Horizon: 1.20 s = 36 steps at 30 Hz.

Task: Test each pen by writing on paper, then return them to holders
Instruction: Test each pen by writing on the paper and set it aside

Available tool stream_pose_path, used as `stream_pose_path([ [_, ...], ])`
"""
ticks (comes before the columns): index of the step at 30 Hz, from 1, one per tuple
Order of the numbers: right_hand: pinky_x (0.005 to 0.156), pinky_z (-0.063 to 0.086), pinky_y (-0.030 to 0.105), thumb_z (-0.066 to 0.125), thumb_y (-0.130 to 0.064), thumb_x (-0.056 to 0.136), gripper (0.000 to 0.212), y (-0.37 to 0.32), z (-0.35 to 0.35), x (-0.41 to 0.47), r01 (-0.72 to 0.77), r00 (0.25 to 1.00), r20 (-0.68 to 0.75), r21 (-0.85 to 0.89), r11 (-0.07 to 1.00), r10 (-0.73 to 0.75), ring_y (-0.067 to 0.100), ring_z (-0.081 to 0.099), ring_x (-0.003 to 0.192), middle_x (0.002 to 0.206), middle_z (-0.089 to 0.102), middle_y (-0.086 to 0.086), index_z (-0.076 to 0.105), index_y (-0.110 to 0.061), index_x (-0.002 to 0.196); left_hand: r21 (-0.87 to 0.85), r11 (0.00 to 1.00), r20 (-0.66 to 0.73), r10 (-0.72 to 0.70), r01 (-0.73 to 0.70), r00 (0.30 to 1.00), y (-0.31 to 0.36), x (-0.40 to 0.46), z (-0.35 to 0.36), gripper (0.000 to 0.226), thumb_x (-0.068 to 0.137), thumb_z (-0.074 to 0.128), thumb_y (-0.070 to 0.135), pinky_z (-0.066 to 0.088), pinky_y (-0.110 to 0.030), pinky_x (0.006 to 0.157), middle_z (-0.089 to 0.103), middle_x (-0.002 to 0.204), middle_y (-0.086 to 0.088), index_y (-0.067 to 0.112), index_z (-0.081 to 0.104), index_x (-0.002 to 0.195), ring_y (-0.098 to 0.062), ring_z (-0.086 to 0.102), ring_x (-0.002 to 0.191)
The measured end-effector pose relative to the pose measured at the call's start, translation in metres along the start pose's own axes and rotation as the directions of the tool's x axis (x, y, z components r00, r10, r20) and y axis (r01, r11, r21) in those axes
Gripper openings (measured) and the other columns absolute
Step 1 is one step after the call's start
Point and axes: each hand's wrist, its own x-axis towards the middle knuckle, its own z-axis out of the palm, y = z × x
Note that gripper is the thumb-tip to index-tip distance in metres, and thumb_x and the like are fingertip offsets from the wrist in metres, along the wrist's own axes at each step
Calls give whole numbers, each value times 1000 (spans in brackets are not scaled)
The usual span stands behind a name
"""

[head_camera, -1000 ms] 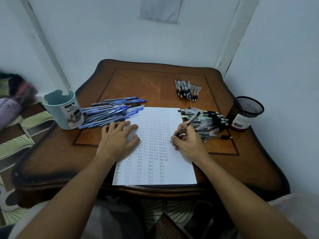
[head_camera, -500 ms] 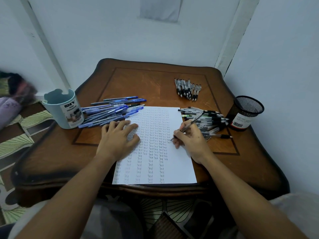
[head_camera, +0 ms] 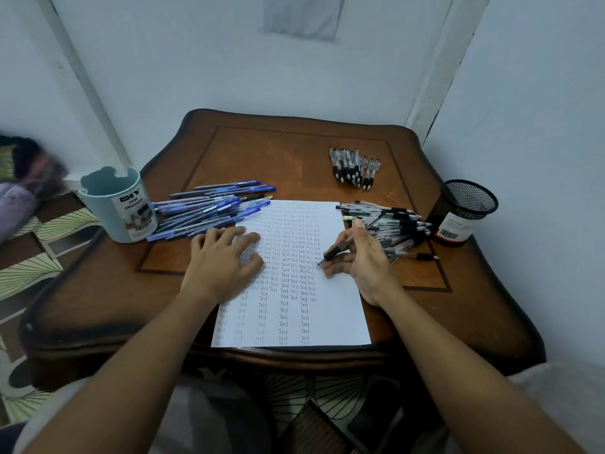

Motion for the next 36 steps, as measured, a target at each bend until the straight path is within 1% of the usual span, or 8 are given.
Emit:
stream_pose_path([
  [6,57,58,36,38,-44,104,46,-1,1,0,-4,1000,-15,-27,1000,4,32,68,63,75,67,20,56,-4,89,-2,1000,13,0,1,1000,0,1,0,60,86,20,62,16,-46,110,37,152,11,45,42,140,-17,27,134],
  [10,60,54,37,53,-6,101,7,-1,-2,0,12,999,50,-89,996,-7,32,63,69,81,66,20,47,-7,97,-17,1000,5,4,-4,1000,1,-1,0,65,83,16,64,17,-46,110,38,151,11,44,44,138,-17,29,133],
  [13,63,55,37,50,11,97,24,-13,0,6,-32,997,62,-169,985,43,28,62,70,92,65,24,41,-11,102,-30,1000,-4,4,-4,1000,3,-2,0,63,84,18,64,17,-46,110,39,150,12,44,45,137,-16,29,132],
  [18,64,56,28,55,-6,100,25,-63,0,50,-13,1000,-24,-308,951,6,20,63,73,97,60,14,51,-6,125,-26,1000,-6,0,0,1000,0,0,-1,56,88,24,60,16,-45,110,39,150,12,44,45,137,-15,29,132],
  [22,60,50,23,56,1,98,14,-90,-16,100,-108,986,-158,-339,935,57,15,56,70,89,58,12,57,1,111,-45,999,-19,4,-5,1000,1,-1,0,54,88,26,60,15,-45,110,40,149,12,44,47,135,-16,29,131],
  [26,62,53,25,61,2,95,15,-97,-38,148,-197,951,-304,-450,871,58,13,56,65,87,61,13,60,11,107,-50,999,-27,6,-7,1000,3,-1,-2,52,89,26,59,15,-45,110,40,148,13,44,47,134,-15,29,130],
  [32,72,58,32,69,-11,93,26,-79,-50,179,-227,918,-394,-626,746,-51,14,61,62,97,69,17,66,9,109,-46,999,-13,10,-10,1000,2,0,-1,51,90,26,59,14,-46,112,38,149,12,44,45,135,-15,28,131],
  [36,83,60,41,69,-23,94,32,-72,-48,185,-238,905,-402,-748,620,-137,22,69,77,97,72,18,68,5,110,-46,999,-22,6,-7,1000,1,0,-1,51,90,26,59,14,-46,112,39,148,12,44,45,135,-15,29,131],
])
